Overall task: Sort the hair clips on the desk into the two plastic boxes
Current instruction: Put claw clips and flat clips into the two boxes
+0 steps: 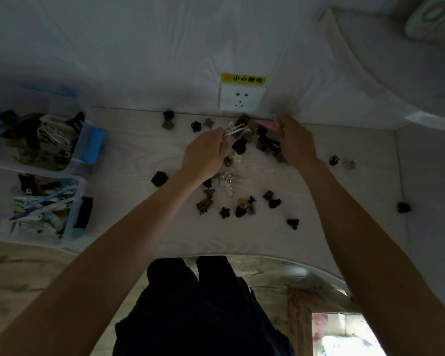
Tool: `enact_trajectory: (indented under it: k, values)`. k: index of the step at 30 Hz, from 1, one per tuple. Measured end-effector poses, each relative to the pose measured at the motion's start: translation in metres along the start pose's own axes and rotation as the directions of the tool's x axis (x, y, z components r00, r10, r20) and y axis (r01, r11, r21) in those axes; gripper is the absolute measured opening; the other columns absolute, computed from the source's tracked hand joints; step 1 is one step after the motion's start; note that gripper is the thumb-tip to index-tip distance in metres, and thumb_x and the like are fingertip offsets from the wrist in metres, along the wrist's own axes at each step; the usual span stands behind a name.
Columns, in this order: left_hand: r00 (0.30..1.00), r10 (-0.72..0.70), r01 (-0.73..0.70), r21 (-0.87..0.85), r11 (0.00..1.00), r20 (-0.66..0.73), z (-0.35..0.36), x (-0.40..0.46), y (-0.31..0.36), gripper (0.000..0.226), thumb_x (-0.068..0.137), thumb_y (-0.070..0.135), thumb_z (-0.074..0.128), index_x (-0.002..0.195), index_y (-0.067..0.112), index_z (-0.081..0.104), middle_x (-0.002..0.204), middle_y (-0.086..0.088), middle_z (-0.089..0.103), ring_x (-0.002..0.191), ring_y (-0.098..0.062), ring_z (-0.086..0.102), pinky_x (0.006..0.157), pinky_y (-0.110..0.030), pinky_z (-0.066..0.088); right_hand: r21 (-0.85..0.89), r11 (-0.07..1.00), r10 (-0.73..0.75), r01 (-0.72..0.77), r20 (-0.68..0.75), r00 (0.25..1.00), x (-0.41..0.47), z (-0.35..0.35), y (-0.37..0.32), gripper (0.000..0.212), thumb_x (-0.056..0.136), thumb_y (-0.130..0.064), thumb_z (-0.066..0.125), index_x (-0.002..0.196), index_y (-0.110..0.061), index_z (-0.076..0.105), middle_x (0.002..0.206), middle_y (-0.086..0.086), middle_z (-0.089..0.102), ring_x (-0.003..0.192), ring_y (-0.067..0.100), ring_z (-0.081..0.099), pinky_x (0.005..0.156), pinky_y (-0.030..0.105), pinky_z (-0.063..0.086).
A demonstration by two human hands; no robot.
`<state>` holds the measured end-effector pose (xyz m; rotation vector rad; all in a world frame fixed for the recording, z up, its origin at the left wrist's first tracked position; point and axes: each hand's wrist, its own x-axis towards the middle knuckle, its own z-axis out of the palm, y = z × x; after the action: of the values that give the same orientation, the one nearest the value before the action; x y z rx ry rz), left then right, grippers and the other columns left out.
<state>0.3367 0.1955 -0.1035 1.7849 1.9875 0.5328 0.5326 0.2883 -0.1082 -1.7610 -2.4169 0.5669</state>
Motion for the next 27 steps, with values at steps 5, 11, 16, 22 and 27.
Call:
enact_trajectory:
  k: [5,11,16,22,27]
  values:
    - [0.980,0.089,-0.093,0.017,0.995,0.180,0.017,0.033,0.044,0.021,0.095,0.020,0.044,0.109,0.009,0.055,0.089,-0.007,0.061,0.070,-0.021,0.058,0.059,-0.028,0.044,0.127,0.984,0.122,-0.126,0.037,0.992,-0.011,0.001,0.006,0.021,0.097,-0.011,0.038,0.105,0.004,0.050,0.101,0.026,0.059,0.089,0.034,0.056,0.063,0.028,0.028]
    - [0.935,0.225,-0.299,0.267,0.916,0.272,0.041,0.040,0.053,0.025,0.091,0.014,0.049,0.114,0.015,0.059,0.101,-0.006,0.067,0.089,-0.023,0.061,0.068,-0.028,0.036,0.222,0.954,0.197,-0.199,0.030,0.980,-0.022,-0.006,0.025,0.018,0.095,-0.005,0.039,0.109,0.001,0.047,0.102,0.021,0.062,0.080,0.024,0.054,0.066,0.028,0.037]
    - [0.921,0.288,-0.367,0.341,0.865,0.261,0.034,0.037,0.041,0.021,0.094,0.021,0.048,0.104,0.012,0.064,0.093,-0.005,0.069,0.085,-0.022,0.063,0.073,-0.028,0.037,0.191,0.970,0.139,-0.148,0.060,0.988,-0.023,-0.005,0.024,0.025,0.095,-0.003,0.034,0.115,0.001,0.047,0.102,0.023,0.059,0.077,0.023,0.051,0.065,0.027,0.033]
    - [0.952,0.247,-0.284,0.220,0.933,0.181,0.026,0.027,0.025,0.026,0.090,0.027,0.055,0.110,0.010,0.059,0.103,-0.008,0.065,0.092,-0.024,0.060,0.083,-0.032,0.040,0.101,0.987,0.113,-0.128,0.136,0.984,-0.017,0.002,0.022,0.027,0.093,-0.027,0.050,0.104,-0.003,0.054,0.096,0.015,0.057,0.083,0.025,0.053,0.065,0.028,0.032]
    - [0.989,0.130,-0.137,0.089,0.987,0.076,0.015,0.014,0.019,0.026,0.095,0.027,0.044,0.103,0.004,0.053,0.097,-0.011,0.056,0.072,-0.024,0.051,0.063,-0.032,0.035,0.104,0.981,0.148,-0.161,0.123,0.981,-0.016,0.002,0.021,0.016,0.093,-0.023,0.048,0.096,-0.008,0.050,0.094,0.016,0.054,0.077,0.019,0.044,0.060,0.027,0.026]
